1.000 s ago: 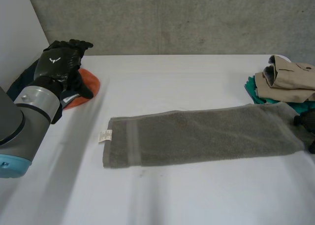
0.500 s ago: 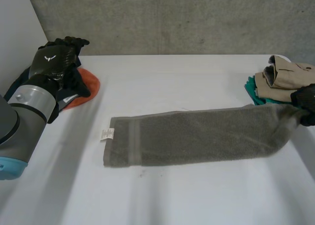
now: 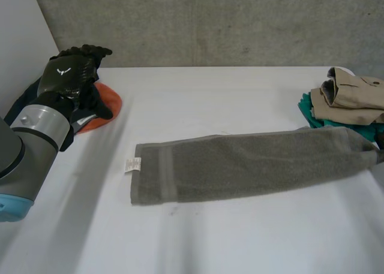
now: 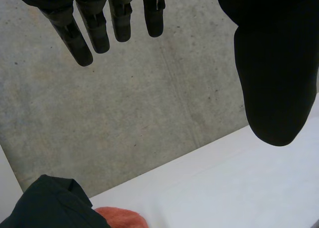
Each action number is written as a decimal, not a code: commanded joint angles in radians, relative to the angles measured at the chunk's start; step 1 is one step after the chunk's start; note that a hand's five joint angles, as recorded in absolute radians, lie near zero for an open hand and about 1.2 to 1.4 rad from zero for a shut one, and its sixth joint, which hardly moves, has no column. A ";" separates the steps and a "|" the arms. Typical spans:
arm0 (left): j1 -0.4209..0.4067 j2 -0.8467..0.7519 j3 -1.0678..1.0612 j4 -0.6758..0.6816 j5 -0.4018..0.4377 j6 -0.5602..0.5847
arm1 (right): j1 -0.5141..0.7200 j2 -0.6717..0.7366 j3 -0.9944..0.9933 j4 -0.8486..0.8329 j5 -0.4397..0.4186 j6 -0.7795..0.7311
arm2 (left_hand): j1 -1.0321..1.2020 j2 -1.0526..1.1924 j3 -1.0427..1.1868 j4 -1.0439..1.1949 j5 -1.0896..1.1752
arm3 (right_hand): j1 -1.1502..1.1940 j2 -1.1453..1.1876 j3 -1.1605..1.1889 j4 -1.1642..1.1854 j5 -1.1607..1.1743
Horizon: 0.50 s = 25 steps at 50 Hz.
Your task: Fold the laundry.
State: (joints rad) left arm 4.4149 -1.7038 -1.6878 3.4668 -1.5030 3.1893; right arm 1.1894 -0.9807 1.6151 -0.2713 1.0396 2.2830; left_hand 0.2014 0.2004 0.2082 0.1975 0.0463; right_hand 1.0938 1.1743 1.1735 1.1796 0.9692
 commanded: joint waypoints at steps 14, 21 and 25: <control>0.089 0.096 -0.003 -0.011 0.013 -0.008 | 0.617 -0.240 -0.049 -0.116 0.008 0.036 | -0.027 -0.026 -0.034 -0.023 -0.046 | 0.302 0.222 0.223 0.217 0.253; 0.123 0.119 -0.018 -0.029 0.020 -0.029 | 0.978 -0.109 -0.125 -0.261 -0.023 0.018 | -0.027 -0.026 -0.034 -0.023 -0.046 | 0.302 0.222 0.223 0.217 0.253; 0.129 0.116 -0.032 -0.034 0.020 -0.026 | 1.134 0.020 -0.211 -0.264 -0.013 -0.036 | -0.027 -0.026 -0.034 -0.023 -0.046 | 0.302 0.222 0.223 0.217 0.253</control>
State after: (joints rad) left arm 4.5319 -1.5879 -1.7023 3.4425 -1.4840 3.1659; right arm 2.0860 -1.1324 1.5077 -0.4943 1.0255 2.3065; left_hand 0.2014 0.2004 0.2082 0.1975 0.0463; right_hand 1.0938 1.1742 1.1877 1.1941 0.9888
